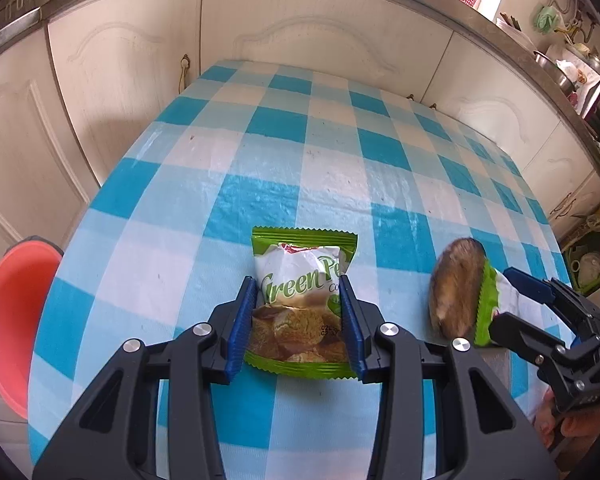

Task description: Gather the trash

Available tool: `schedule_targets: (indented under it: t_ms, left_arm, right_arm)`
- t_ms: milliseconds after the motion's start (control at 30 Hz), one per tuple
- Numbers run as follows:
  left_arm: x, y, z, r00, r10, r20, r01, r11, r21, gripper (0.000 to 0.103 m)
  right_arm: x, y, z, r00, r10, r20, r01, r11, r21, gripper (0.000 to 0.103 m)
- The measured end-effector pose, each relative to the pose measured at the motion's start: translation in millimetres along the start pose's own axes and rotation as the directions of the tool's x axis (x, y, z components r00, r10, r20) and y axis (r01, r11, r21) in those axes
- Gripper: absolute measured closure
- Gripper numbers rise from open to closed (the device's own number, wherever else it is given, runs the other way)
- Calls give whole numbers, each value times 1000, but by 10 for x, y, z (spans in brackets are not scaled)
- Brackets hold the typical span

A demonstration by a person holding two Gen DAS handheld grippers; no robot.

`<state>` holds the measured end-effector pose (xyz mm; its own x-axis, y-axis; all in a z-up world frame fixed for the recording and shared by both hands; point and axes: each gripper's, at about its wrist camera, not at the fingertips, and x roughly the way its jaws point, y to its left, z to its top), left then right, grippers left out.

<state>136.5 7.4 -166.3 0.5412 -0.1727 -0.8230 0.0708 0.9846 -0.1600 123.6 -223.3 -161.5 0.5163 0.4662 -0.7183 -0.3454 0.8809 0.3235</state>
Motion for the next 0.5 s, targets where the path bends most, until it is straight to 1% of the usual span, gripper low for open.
schedule_targets:
  t_ms: [233,367,500]
  left_arm:
    - [-36,-10,-49,1000,-8,8,8,1000,6,61]
    - [-29,-12,-50,1000,-12,15,12,1000,15,61]
    - [-49,-13,-76,1000,-25,18,25,1000,15,61]
  right_arm:
    - [42,112,-25,999,-43,-14,42,998,-54,11]
    - [27,67,-12,998,-65,-1,65,998,-23,11]
    - [-10,40,57,999,-27,25,26,999,36,11]
